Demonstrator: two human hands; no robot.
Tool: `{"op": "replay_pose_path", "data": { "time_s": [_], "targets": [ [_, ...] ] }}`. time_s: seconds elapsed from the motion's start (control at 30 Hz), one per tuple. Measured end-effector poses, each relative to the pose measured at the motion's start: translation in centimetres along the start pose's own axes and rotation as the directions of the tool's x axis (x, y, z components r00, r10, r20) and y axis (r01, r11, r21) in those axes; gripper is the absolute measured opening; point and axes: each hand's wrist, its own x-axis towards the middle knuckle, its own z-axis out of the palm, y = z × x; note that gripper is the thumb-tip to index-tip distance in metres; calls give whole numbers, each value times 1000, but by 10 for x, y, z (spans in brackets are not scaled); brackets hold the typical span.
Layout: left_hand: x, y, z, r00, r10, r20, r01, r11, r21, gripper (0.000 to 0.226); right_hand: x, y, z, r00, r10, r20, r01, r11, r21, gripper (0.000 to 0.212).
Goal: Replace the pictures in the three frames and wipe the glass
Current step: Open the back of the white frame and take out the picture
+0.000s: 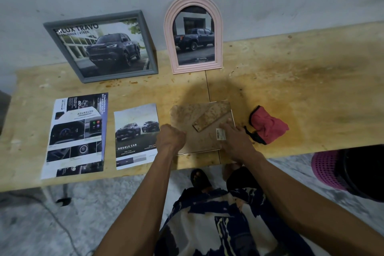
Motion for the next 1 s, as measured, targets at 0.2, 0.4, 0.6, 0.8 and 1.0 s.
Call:
{"op": "replay_pose_path", "data": {
  "time_s": [0.2, 0.4, 0.6, 0.8, 1.0],
  "targets": [
    [3, -8, 1, 999, 41, 5, -41, 999, 23, 36, 3, 4, -1, 1000, 7, 12, -8, 997, 75, 74],
    [7, -9, -2, 997, 75, 1, -75, 995, 68, 34, 1, 4, -4, 996, -29, -85, 37, 995, 96, 56],
    [12, -12, -5, 998, 54, 14, -55, 996, 64, 38, -1, 5, -4, 995, -44, -95, 54, 993, 108, 52],
    [27, -38, -6, 998, -12, 57, 26, 970, -242, 38, -1, 10, -3, 995, 3, -97, 13, 985, 170, 64],
    [13, -38, -2, 999, -4, 50, 28, 864, -503, 8, -2, 6, 3, 998, 8, -60, -6, 999, 34, 61]
  ]
}}
